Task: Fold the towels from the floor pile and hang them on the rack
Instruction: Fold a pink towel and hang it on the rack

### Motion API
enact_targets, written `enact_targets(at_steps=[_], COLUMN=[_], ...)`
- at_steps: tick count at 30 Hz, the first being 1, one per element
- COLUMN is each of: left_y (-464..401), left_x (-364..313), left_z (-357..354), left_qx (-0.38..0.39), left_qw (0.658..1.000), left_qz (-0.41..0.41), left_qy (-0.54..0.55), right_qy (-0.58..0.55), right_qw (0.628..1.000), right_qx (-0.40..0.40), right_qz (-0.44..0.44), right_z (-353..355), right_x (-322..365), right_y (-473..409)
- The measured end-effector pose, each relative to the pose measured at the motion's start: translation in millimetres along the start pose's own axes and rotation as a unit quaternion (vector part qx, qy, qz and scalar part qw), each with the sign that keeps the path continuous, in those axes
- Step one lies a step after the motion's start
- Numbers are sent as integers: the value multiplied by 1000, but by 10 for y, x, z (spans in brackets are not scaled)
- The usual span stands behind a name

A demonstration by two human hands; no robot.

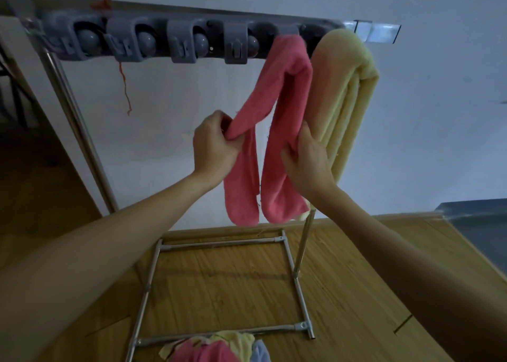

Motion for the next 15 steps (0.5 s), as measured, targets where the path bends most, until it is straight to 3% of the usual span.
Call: enact_targets(at_steps=[8,15], left_y=[18,478], left_x=[-44,134], left_z=[28,8], left_qx=[30,79], left_qw=[997,995], left_qz=[-67,-64], left_qy=[-32,-15], right_qy=[-104,-271], right_qw=[990,939], right_qx=[45,127], right_qz=[-86,-168], right_z=[-169,-238], right_x=[-67,-72], right_y=[34,123])
Point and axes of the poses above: each hand's wrist, its own y-axis away from the middle knuckle, its own z-axis out of the back of the hand, x = y × z, the point moved 2 cm from there along -y, towards the middle knuckle, and after that the axes turned 7 degrees about -z, right-handed, at the moved point
